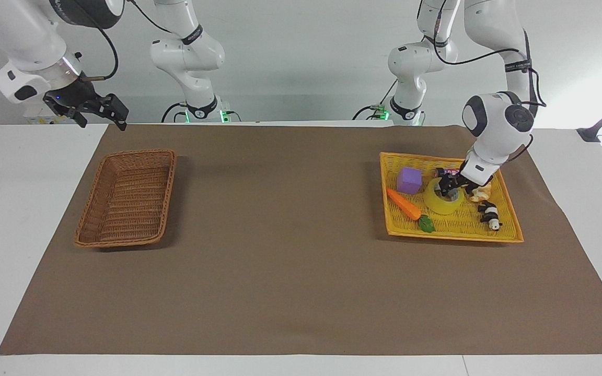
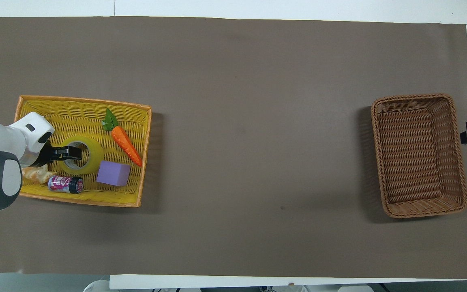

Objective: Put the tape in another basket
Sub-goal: 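Lower the left gripper onto the tape roll rim and close it, then lift the tape roll with the left gripper toward the table center, then hold the tape with the left gripper while the right gripper reaches it, then close the right gripper on the tape roll rim, then carry the tape with the right gripper into the wicker basket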

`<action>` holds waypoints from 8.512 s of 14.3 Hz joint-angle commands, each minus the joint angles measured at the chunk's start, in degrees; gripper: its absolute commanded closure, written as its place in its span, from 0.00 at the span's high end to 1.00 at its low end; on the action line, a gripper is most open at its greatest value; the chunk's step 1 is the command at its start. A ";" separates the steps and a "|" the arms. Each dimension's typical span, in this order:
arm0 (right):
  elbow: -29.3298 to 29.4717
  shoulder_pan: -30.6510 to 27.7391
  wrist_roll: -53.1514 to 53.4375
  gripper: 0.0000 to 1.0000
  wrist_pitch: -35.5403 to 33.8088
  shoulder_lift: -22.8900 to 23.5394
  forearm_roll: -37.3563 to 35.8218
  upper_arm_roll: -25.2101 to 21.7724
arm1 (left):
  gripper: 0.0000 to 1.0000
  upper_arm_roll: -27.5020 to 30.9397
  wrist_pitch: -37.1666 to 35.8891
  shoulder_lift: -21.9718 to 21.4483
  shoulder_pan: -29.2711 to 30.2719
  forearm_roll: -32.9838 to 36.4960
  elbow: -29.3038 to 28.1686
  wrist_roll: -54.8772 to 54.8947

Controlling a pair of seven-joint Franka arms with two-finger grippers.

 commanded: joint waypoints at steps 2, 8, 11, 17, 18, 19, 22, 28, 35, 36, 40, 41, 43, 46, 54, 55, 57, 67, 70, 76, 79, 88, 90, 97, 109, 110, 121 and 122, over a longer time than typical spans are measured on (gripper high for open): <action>-1.13 -0.48 -1.05 1.00 0.13 -1.03 0.90 0.15 | 0.79 0.31 3.79 2.43 -0.38 0.85 -0.79 3.48; -1.13 -0.48 -1.05 1.00 0.13 -1.03 0.90 0.15 | 0.00 0.31 2.13 2.44 0.32 0.85 0.27 -0.21; -1.13 -0.39 -1.05 1.00 0.13 -1.03 0.90 0.15 | 0.00 0.23 -9.24 3.13 0.50 0.76 11.11 -0.29; -1.13 -0.48 -1.05 1.00 0.13 -1.03 0.90 0.24 | 0.00 0.05 -25.31 8.85 -9.31 -7.21 32.70 -15.19; -1.13 -0.48 -1.05 1.00 0.13 -1.03 0.90 0.15 | 0.00 -0.04 -22.77 8.94 -11.17 -10.63 32.70 -16.97; -1.13 -0.39 -1.05 1.00 0.13 -1.03 0.90 0.24 | 0.00 -0.04 -21.09 9.03 -13.19 -15.02 32.70 -17.78; -1.13 -0.48 -1.05 1.00 0.13 -1.03 0.90 0.15 | 0.00 -0.04 -19.75 9.03 -20.41 -23.22 34.71 -23.12; -1.13 -0.48 -1.05 1.00 0.13 -1.03 0.90 0.15 | 0.00 0.05 -15.63 9.03 -27.36 -23.85 34.81 -25.96; -1.30 -0.39 -6.82 1.00 -1.01 -1.21 3.08 0.24 | 0.00 0.05 -16.06 8.94 -27.80 -23.15 34.46 -26.75; -1.31 -0.57 -9.20 1.00 -0.66 -1.12 6.32 0.24 | 0.00 0.05 -16.06 8.94 -27.80 -23.15 34.37 -26.75; -3.58 -0.39 -9.76 1.00 3.81 -1.38 20.82 0.24 | 0.00 0.05 -15.80 9.03 -27.98 -23.15 34.46 -26.84; -4.81 -0.31 -9.58 1.00 4.78 -1.82 24.07 0.24 | 0.00 0.05 -15.80 8.94 -28.76 -23.15 34.46 -27.01; -10.42 -0.30 -8.36 1.00 7.85 -3.49 33.29 0.24 | 0.00 0.05 -15.80 8.94 -28.94 -23.06 34.37 -27.98; -16.15 2.05 -8.26 1.00 15.22 -3.85 42.36 0.76 | 0.00 0.05 -16.33 8.94 -29.12 -21.75 34.37 -29.56; -20.55 15.85 -7.91 1.00 34.30 2.30 62.39 0.77 | 0.00 0.05 -16.15 8.85 -29.12 -21.48 34.11 -30.35; -20.73 18.13 -7.91 1.00 36.93 3.26 64.86 0.77 | 0.00 0.05 -16.06 8.85 -29.03 -21.48 34.19 -30.35; -20.64 22.35 -8.08 1.00 42.82 6.16 68.65 0.77 | 0.00 0.05 -16.06 8.85 -29.12 -21.48 34.11 -30.44; -18.36 31.23 -8.61 1.00 50.83 11.01 79.04 0.77 | 0.00 0.05 -15.98 8.77 -29.12 -21.48 33.84 -30.44; -18.36 32.56 -8.61 1.00 51.63 11.01 79.04 0.77 | 0.00 0.05 -15.98 8.68 -29.12 -21.48 33.84 -30.26; -18.44 33.97 -8.70 1.00 54.18 11.36 78.86 0.77 | 0.00 0.05 -15.89 8.68 -29.12 -21.39 33.49 -30.26; -18.79 33.97 -8.79 0.96 54.18 11.36 78.60 0.77 | 0.00 0.05 -15.89 8.68 -29.12 -21.39 33.49 -30.18; -19.50 33.89 -9.23 0.22 53.75 11.01 78.33 0.77 | 0.00 0.05 -16.15 8.68 -29.03 -21.39 33.49 -30.09; -19.50 33.88 -9.23 0.00 53.65 11.01 78.33 0.77 | 0.00 0.05 -15.89 8.68 -29.03 -21.39 33.49 -30.26; -19.50 33.36 -9.23 0.00 53.13 10.83 78.25 0.77 | 0.77 0.14 -16.76 8.16 -28.59 -21.48 34.11 -30.35; -20.38 -0.96 -19.24 0.00 20.29 7.40 62.01 0.50 | 0.99 1.90 -32.31 2.26 -12.62 -5.58 42.11 -17.73; -20.38 -5.36 -20.90 0.00 17.30 7.58 60.51 0.50 | 0.99 1.90 -33.28 2.26 -10.25 -3.83 42.02 -14.22; -19.50 -29.04 -49.37 0.00 5.58 17.67 43.89 0.50 | 0.99 1.90 -34.88 0.77 -1.35 -0.82 40.79 -4.69; -19.59 -29.13 -49.92 0.00 6.36 17.77 42.32 0.50 | 0.99 1.90 -34.70 0.77 -1.08 -0.82 40.79 -4.69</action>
